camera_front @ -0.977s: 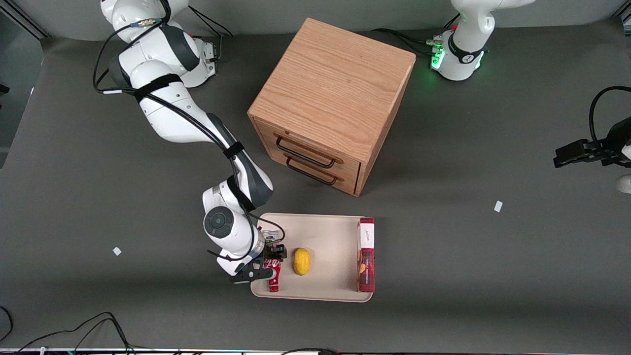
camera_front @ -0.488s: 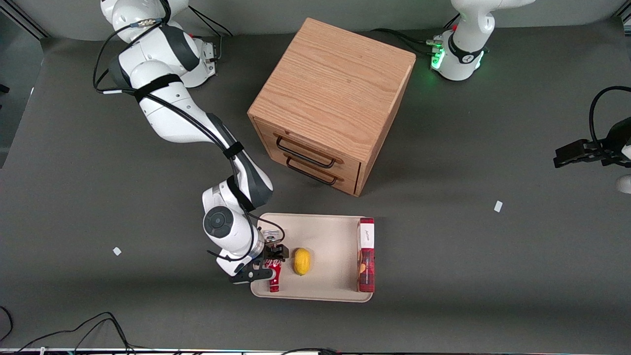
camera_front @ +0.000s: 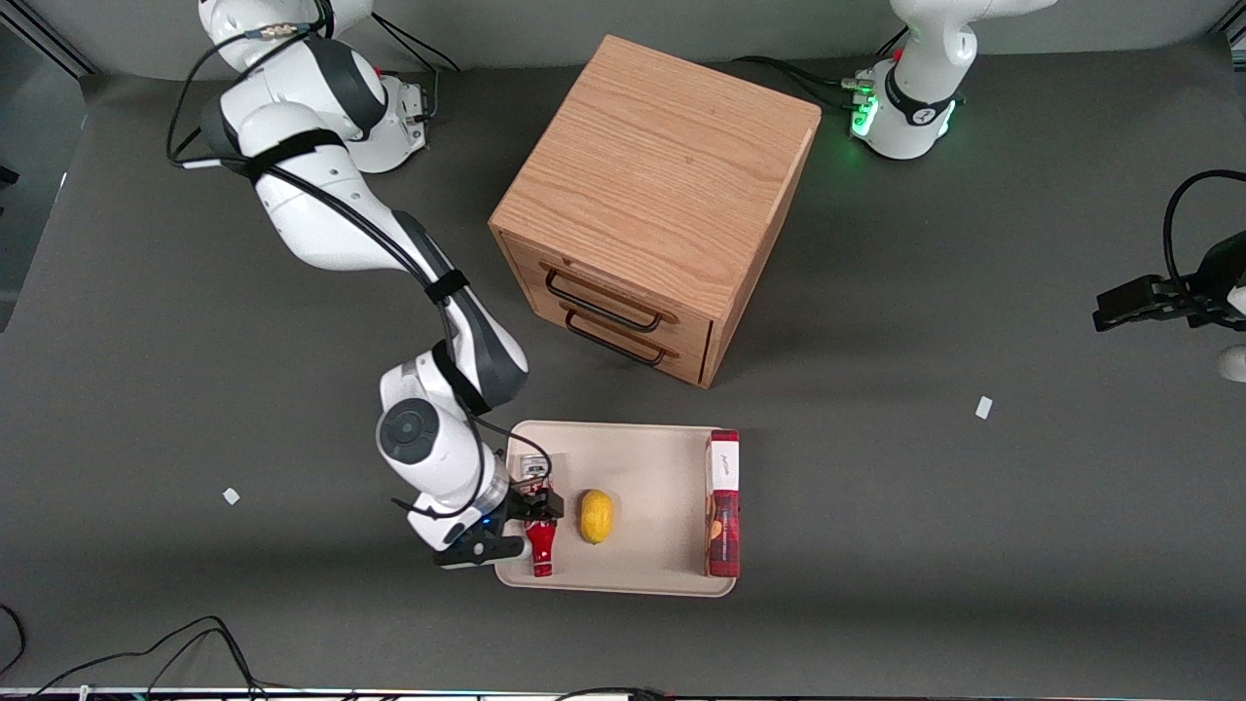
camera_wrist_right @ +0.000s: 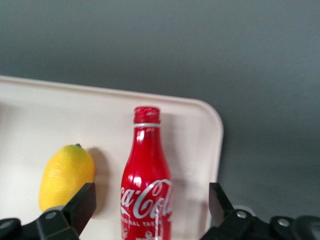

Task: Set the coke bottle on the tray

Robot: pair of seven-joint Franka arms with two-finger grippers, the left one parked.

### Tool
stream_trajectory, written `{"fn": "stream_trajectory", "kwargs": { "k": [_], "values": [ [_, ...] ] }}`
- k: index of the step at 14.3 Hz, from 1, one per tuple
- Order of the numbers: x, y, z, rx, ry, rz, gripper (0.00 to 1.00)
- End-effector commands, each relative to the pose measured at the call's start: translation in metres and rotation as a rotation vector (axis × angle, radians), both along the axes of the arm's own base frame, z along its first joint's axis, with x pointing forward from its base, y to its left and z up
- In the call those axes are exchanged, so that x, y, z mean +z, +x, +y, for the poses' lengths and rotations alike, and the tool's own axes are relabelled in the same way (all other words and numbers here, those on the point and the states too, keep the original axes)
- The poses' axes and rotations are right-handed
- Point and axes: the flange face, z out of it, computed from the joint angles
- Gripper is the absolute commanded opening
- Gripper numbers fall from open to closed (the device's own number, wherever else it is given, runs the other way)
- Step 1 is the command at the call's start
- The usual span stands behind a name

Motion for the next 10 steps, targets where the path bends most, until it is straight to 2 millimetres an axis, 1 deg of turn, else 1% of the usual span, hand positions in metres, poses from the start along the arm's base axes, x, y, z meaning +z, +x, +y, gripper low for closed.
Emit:
{"fn": "stream_trajectory", "kwargs": {
  "k": [1, 5, 7, 8, 10],
  "values": [
    [0.045, -0.017, -0.047, -0.011, -0.025, 0.018, 1.00],
    [0.097, -0.045, -0.104, -0.040, -0.054, 0.019, 1.00],
    [0.116, -0.069, -0.137, -0.025, -0.080, 0.030, 1.00],
    [0.128, -0.081, -0.157, -0.026, -0.096, 0.028, 1.00],
    [0.150, -0.113, -0.182, -0.052, -0.120, 0.056, 1.00]
  ]
}}
